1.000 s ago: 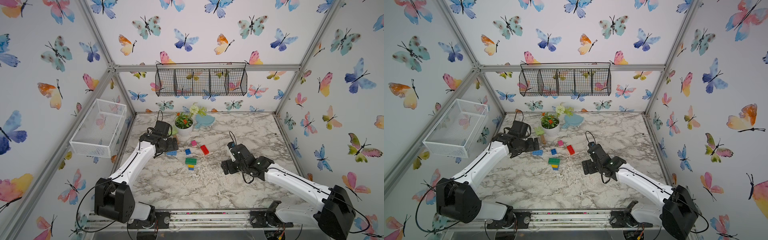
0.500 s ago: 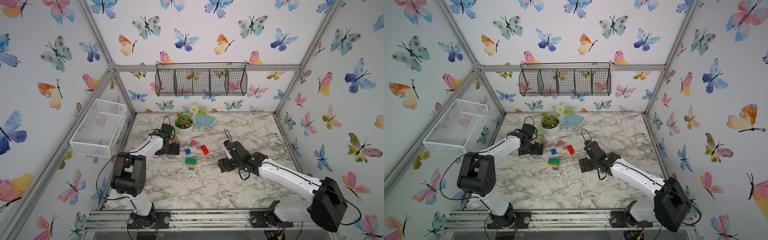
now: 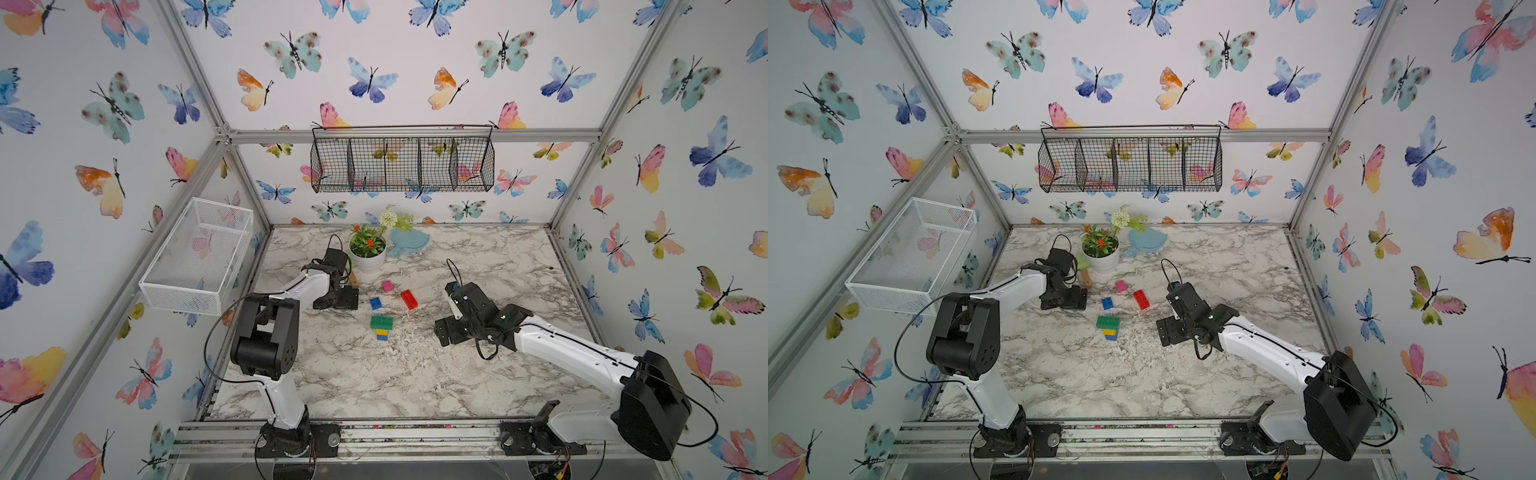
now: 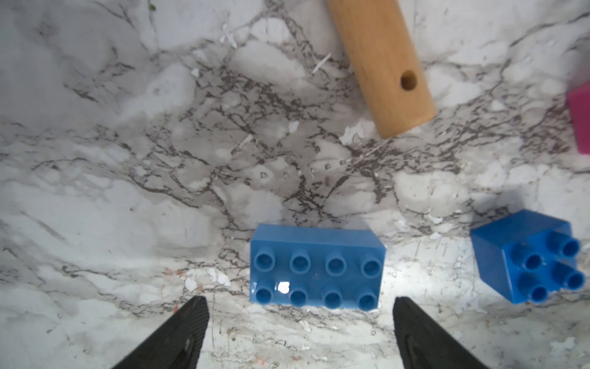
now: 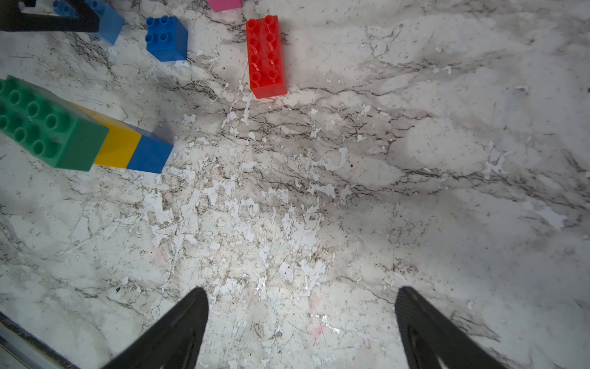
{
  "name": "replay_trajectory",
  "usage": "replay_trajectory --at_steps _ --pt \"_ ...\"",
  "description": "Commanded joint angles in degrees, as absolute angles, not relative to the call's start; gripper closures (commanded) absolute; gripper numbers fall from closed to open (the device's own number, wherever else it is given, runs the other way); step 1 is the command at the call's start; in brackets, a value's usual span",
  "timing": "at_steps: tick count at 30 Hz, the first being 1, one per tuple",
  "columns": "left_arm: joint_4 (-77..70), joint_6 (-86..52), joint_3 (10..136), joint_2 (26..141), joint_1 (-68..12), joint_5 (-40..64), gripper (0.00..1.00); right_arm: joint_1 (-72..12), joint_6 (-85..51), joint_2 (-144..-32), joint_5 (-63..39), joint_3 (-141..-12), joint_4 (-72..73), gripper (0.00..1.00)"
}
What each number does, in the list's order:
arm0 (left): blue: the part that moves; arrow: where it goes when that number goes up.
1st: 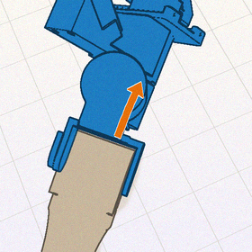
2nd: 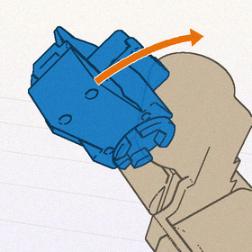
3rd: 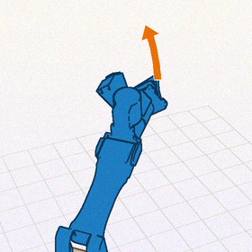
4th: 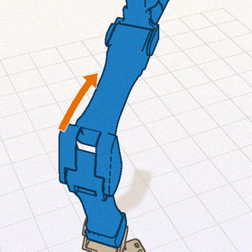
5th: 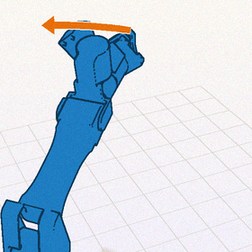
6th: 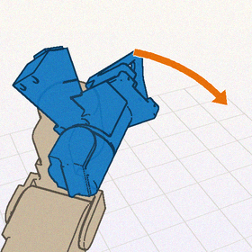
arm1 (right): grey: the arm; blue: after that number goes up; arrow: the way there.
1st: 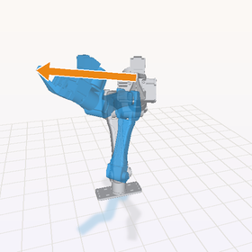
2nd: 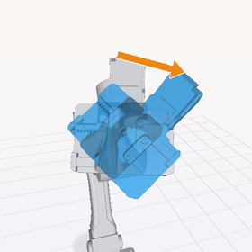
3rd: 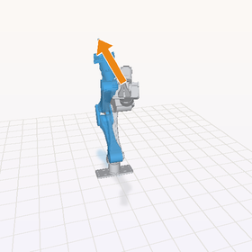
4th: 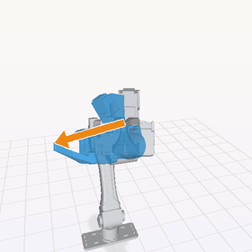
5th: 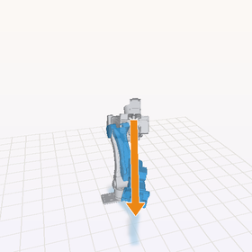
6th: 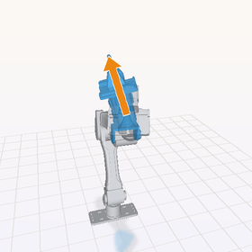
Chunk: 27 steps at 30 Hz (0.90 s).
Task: Assemble a spoon with lego
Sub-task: Pick up the lego brick from the center of the board.
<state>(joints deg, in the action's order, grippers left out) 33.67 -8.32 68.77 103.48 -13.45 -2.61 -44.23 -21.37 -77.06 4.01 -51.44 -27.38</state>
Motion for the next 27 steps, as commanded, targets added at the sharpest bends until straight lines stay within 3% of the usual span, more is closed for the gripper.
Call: replay_trajectory --at_steps 1,5,17,27 --pt "33.00 -7.90 69.87 104.89 -13.27 -2.06 0.12 -44.03 -21.40 -77.70 2.94 -51.16 -26.91 0.06" --pt "32.87 -7.91 70.05 105.64 -13.27 -0.80 0.19 -44.05 -21.53 -77.54 2.97 -51.20 -27.16 0.06" --pt "32.61 -8.06 70.18 106.80 -13.27 -0.62 0.22 -44.03 -21.62 -78.13 3.08 -51.59 -27.27 0.06" --pt "33.03 -8.17 70.18 106.49 -13.27 -1.17 0.44 -44.02 -21.61 -78.21 3.17 -51.66 -27.15 0.06"
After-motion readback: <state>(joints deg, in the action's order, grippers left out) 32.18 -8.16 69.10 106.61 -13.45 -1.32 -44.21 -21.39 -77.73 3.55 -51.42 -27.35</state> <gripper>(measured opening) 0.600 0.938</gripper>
